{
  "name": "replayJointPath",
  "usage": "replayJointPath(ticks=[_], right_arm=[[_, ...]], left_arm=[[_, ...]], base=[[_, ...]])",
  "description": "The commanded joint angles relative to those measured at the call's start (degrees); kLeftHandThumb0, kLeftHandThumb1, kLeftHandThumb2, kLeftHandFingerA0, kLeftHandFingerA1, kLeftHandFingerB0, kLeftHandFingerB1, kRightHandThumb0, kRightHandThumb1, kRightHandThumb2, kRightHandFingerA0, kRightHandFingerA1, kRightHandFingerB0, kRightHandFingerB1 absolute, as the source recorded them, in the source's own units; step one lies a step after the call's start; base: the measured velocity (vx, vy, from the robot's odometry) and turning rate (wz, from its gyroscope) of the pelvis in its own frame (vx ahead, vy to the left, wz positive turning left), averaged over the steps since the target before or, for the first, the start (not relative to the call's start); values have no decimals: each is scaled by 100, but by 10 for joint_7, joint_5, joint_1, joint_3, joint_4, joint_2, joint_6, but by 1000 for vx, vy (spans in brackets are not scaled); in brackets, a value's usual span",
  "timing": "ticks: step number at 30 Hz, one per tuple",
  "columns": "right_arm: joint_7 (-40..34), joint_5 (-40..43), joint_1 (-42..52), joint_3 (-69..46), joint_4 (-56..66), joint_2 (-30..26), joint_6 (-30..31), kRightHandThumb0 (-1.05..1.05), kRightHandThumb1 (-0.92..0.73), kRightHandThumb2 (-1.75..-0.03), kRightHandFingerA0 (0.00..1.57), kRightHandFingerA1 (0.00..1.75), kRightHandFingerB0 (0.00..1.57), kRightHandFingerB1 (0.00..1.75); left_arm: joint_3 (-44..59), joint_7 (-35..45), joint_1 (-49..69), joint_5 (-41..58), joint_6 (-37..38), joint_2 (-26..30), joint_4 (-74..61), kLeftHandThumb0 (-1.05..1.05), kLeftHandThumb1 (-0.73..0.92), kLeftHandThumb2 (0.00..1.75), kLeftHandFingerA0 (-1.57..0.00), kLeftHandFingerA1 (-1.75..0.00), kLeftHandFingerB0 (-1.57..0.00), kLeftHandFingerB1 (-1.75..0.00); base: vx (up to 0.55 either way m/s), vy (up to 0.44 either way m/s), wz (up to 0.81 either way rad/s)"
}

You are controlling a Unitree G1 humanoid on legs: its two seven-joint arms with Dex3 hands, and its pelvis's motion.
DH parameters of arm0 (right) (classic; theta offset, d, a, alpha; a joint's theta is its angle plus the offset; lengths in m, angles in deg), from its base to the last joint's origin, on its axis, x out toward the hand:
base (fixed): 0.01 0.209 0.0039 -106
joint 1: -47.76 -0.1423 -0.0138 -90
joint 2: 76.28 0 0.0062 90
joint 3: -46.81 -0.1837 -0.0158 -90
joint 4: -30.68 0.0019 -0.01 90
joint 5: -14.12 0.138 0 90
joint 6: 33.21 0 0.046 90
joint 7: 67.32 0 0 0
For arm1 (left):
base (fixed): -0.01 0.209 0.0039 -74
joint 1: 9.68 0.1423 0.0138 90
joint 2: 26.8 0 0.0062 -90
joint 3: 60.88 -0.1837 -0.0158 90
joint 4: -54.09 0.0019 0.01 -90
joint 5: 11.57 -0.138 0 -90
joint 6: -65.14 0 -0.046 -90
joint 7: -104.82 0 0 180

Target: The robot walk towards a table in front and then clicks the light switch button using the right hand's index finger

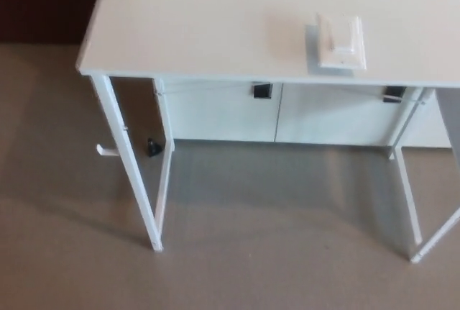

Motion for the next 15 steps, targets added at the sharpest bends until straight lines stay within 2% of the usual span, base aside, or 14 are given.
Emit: replayJointPath(ticks=[1,8,13,15], right_arm=[[-3,0,-5,-3,-8,-6,-4,-18,-54,-56,56,42,45,39],[-2,-4,-7,-2,-14,-9,-14,-18,-54,-56,56,42,45,39],[-3,-4,-6,-1,-12,-9,-8,-17,-54,-56,56,42,46,39],[-3,-4,-7,-1,-13,-10,-10,-25,-51,-61,53,45,44,42]], left_arm=[[-13,-10,8,-19,16,-4,-9,-16,70,61,-21,-38,-23,-33],[-23,-13,8,-28,27,-2,-5,-15,71,61,-21,-38,-22,-33],[-20,-14,9,-26,22,0,-9,-16,71,61,-20,-38,-22,-33],[-19,-14,11,-26,19,0,-13,-15,71,61,-21,-38,-22,-33]], base=[[79,67,7],[59,-64,5],[51,-273,5],[54,-388,-2]])
